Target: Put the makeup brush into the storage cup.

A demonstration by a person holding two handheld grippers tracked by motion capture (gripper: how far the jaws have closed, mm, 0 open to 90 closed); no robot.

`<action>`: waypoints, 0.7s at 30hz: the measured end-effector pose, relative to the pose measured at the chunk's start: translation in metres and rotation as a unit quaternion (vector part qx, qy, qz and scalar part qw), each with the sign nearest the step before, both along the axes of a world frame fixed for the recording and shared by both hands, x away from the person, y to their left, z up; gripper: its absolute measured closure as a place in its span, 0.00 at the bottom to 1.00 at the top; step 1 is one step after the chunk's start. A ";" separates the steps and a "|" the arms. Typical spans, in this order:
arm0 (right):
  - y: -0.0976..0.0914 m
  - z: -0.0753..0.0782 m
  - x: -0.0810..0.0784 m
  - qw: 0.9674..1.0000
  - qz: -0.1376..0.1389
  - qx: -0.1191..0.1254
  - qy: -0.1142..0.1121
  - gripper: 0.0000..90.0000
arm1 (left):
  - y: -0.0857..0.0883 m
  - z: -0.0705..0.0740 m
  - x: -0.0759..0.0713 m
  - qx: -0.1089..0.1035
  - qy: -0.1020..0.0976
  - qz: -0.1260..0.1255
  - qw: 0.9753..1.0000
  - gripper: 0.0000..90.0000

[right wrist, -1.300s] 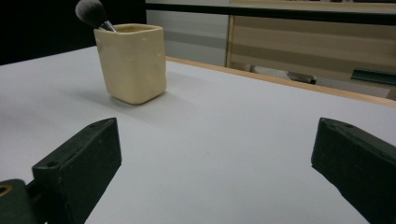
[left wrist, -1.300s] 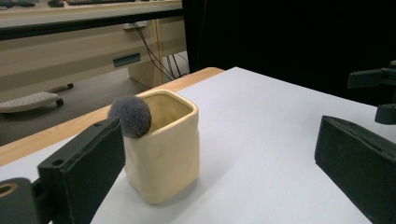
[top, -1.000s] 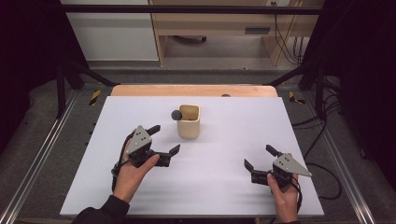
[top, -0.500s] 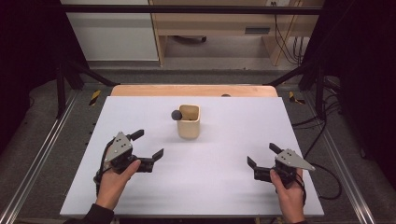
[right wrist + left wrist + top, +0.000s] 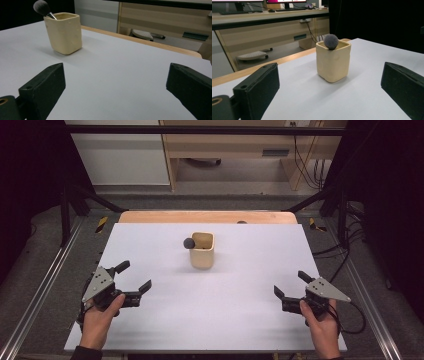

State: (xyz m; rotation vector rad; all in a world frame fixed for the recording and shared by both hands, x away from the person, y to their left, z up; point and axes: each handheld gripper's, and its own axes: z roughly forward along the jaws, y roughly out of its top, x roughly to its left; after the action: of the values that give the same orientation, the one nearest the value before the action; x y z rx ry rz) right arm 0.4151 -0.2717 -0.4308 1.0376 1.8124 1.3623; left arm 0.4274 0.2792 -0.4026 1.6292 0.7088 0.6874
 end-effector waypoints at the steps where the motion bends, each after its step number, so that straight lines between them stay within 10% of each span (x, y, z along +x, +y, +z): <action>1: -0.001 0.000 -0.001 1.000 -0.002 0.001 0.002 0.03 | 0.003 0.000 -0.001 0.000 -0.002 0.000 1.000 0.02; 21: -0.019 -0.028 -0.013 1.000 -0.017 0.010 -0.007 0.03 | 0.026 -0.028 -0.012 -0.009 -0.025 0.015 1.000 0.02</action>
State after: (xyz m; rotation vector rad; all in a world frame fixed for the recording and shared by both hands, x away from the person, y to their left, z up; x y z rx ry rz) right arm 0.4024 -0.2906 -0.4586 1.0615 1.7662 1.3677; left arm 0.4149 0.3052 -0.4302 1.5820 0.7034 0.7383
